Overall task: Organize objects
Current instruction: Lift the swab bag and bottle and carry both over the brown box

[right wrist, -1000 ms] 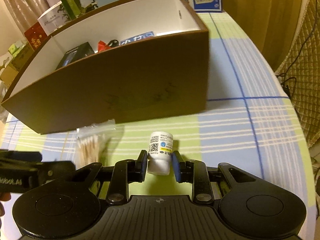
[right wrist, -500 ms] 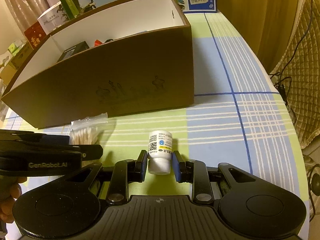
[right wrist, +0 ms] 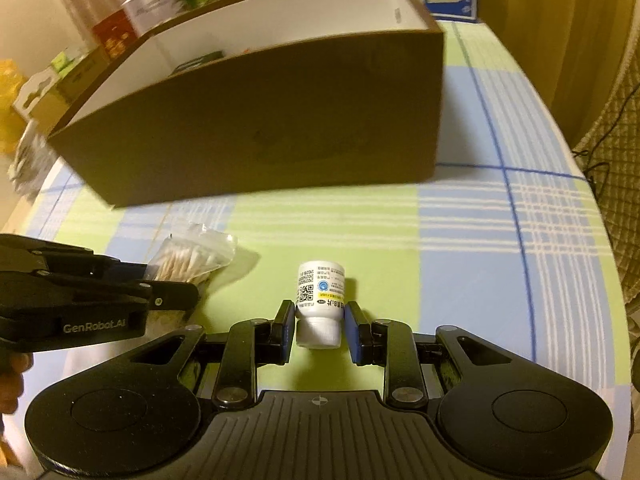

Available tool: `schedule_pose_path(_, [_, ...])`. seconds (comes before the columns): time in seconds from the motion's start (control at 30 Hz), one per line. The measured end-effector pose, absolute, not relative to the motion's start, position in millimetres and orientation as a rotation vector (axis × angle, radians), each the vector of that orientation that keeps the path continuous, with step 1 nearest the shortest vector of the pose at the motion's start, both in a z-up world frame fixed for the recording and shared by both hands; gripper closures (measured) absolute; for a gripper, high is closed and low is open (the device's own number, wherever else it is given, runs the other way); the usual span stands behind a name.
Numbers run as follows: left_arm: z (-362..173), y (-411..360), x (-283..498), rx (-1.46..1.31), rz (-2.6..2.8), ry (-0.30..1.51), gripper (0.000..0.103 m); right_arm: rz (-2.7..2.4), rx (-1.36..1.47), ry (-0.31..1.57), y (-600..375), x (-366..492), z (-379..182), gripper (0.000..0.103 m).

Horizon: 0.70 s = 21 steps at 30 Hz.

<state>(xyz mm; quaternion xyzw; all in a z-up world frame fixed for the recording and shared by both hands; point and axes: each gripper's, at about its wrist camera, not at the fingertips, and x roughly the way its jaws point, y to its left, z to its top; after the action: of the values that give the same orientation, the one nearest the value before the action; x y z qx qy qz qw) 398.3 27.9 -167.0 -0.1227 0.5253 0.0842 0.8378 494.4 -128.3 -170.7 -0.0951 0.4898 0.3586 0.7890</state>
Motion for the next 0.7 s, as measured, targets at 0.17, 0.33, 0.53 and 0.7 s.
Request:
schedule_pose_path(0.17, [-164.0,26.9,364.1,-0.276,0.173,1.147,0.081,0.825,-0.248,1.066,-128.7,474.5,-169.7,0.079])
schedule_pose_path(0.33, [-163.6,24.3,345.1,-0.286,0.181,1.167,0.08,0.861,-0.277,1.08,-131.7,460.3,-170.9,0.079])
schedule_pose_path(0.53, [-163.9,19.2,351.6,-0.288,0.217,1.157,0.07,0.828,-0.281,1.064,-130.8,457.5,-174.0,0.078])
schedule_pose_path(0.7, [-164.8,12.3,356.6,-0.26,0.234,1.143,0.07,0.82,-0.312,1.029,-124.3,456.7,-173.7,0.074])
